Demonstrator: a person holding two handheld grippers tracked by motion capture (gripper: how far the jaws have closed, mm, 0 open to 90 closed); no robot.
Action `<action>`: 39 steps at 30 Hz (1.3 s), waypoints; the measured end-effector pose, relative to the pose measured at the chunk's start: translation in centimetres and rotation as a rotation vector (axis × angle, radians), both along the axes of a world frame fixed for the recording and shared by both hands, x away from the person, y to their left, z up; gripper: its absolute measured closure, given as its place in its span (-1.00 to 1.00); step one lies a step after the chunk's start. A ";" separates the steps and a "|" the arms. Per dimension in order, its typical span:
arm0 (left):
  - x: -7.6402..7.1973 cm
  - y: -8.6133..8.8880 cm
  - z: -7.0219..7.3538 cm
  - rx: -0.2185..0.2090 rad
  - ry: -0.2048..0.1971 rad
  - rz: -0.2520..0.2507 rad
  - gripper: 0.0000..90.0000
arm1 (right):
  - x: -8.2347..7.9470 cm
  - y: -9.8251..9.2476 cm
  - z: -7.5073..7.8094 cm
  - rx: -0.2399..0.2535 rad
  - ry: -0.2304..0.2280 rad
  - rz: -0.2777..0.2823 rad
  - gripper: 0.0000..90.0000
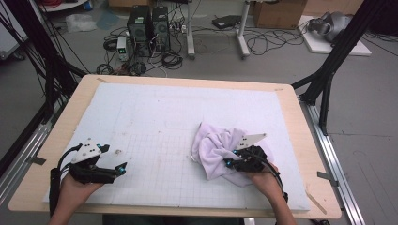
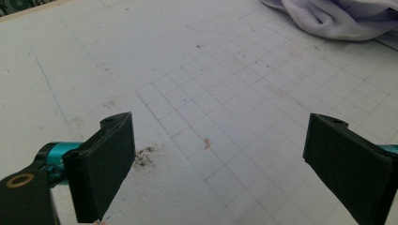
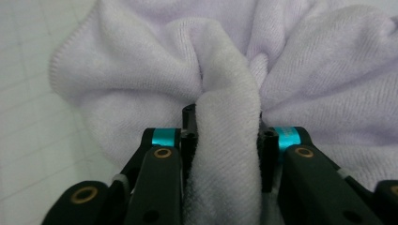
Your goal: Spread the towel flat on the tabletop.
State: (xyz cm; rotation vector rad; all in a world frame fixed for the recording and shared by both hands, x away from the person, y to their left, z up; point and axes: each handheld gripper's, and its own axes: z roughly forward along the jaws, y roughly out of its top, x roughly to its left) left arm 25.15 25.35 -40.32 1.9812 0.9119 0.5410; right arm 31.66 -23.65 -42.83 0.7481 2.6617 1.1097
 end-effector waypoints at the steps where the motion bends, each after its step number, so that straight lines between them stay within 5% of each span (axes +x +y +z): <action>1: 0.0 0.0 0.0 -0.002 0.001 0.002 -0.78 | 0.1 0.0 0.2 0.010 0.005 0.000 0.62; 4: 0.1 0.1 0.0 -0.002 -0.001 0.004 -0.78 | 0.1 0.3 1.0 0.030 0.016 0.011 0.64; 10: 0.1 0.2 0.1 -0.007 -0.004 0.008 -0.78 | 0.1 2.2 3.6 0.160 0.007 0.057 0.64; 20: -0.1 0.3 0.3 -0.010 -0.008 0.007 -0.78 | -1.4 8.6 6.5 0.279 -0.005 0.227 0.64; 25: -0.1 0.3 0.3 -0.013 -0.009 0.002 -0.78 | -2.5 11.3 5.2 0.275 0.038 0.275 0.63; 28: -0.1 0.0 0.2 -0.014 -0.008 -0.010 -0.78 | -2.9 12.2 2.8 0.195 0.075 0.274 0.52; 31: 0.0 -0.5 0.2 -0.014 -0.007 -0.028 -0.78 | -3.2 12.1 2.2 0.206 0.094 0.275 0.22; 39: 0.5 -2.4 0.3 -0.019 -0.004 -0.089 -0.73 | -3.7 8.3 5.6 0.298 -0.003 0.210 -0.01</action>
